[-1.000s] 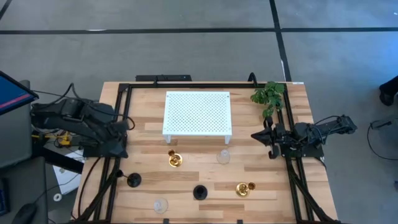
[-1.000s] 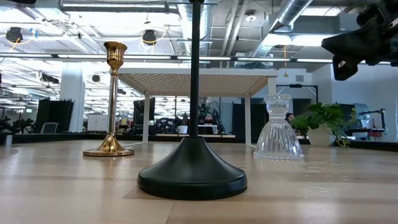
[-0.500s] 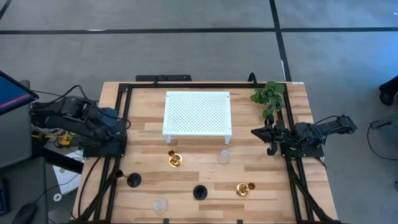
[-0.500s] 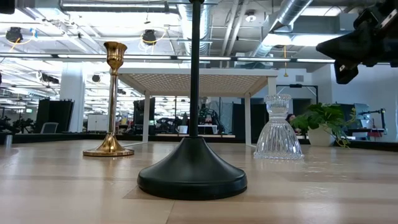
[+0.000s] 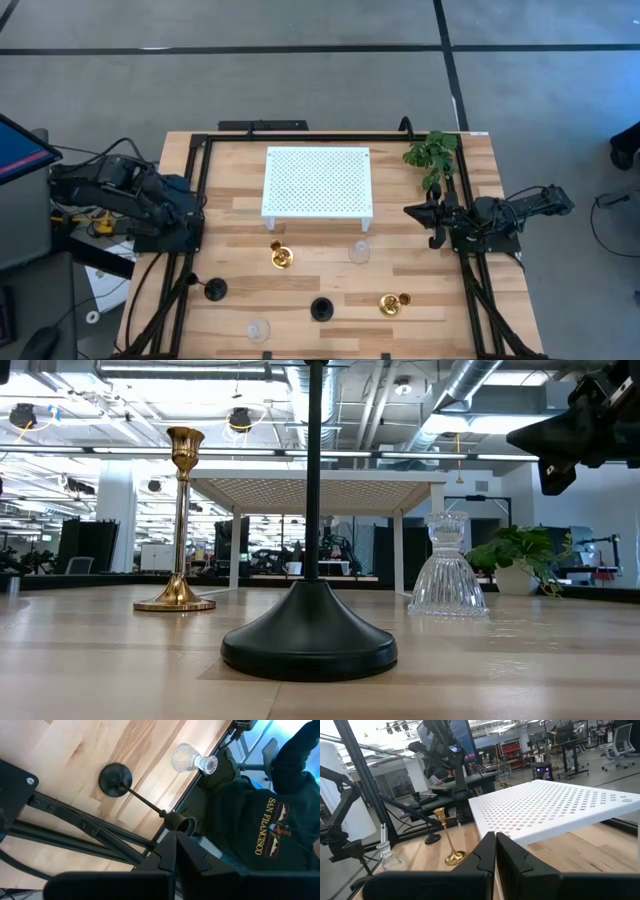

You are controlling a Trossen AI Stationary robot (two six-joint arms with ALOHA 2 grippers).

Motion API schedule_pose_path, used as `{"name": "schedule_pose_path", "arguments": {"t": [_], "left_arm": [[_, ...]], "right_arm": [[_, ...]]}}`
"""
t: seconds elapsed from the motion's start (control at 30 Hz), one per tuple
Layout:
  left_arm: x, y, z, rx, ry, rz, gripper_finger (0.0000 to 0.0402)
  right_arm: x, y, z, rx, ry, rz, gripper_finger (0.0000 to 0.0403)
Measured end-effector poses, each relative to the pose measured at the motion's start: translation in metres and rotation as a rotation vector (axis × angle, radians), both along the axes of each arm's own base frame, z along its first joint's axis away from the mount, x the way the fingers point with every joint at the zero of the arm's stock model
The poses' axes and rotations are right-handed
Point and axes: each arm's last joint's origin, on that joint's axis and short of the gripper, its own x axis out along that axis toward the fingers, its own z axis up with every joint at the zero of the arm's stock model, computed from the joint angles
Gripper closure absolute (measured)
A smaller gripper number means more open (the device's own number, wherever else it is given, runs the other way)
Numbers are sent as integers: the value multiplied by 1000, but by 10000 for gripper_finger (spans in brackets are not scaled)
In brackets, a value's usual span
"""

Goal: Pick & Place candle stick holders
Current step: Put the left black candle holder on the shelf

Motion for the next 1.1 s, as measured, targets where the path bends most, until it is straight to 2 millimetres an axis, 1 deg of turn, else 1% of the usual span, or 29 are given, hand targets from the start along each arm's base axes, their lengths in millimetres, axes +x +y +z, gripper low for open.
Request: {"name": "schedule_pose_path", "arguments": {"t": [0.17, 0.47, 0.53, 0.67, 0.73, 0.8, 0.87, 0.93, 1.03, 1.1], "left_arm": [[1, 0, 0, 18, -11, 9, 399], [3, -1, 0, 51, -67, -93, 391], [4, 0, 0, 95, -97, -110, 388], [17, 1, 2, 262, -205, -112, 389], [27, 1, 4, 336, -276, -145, 390], [36, -1, 6, 372, -323, -195, 392], [45, -4, 5, 354, -328, -253, 394], [51, -8, 4, 277, -301, -304, 397], [56, -12, 3, 147, -234, -313, 397], [57, -16, 3, 110, -196, -309, 397]], "right_arm": [[0, 0, 0, 0, 0, 0, 398], [0, -1, 0, 1, 1, -26, 398], [0, -1, 0, -1, 1, -26, 398], [0, -1, 0, -22, 4, -27, 398], [0, -1, 0, -49, 9, -29, 398], [0, -1, 0, -72, 13, -31, 398], [0, -1, 0, -76, 13, -31, 398], [0, -1, 0, -76, 14, -31, 398], [0, -1, 0, -75, 13, -31, 398], [0, -1, 0, -76, 14, -31, 398]]}}
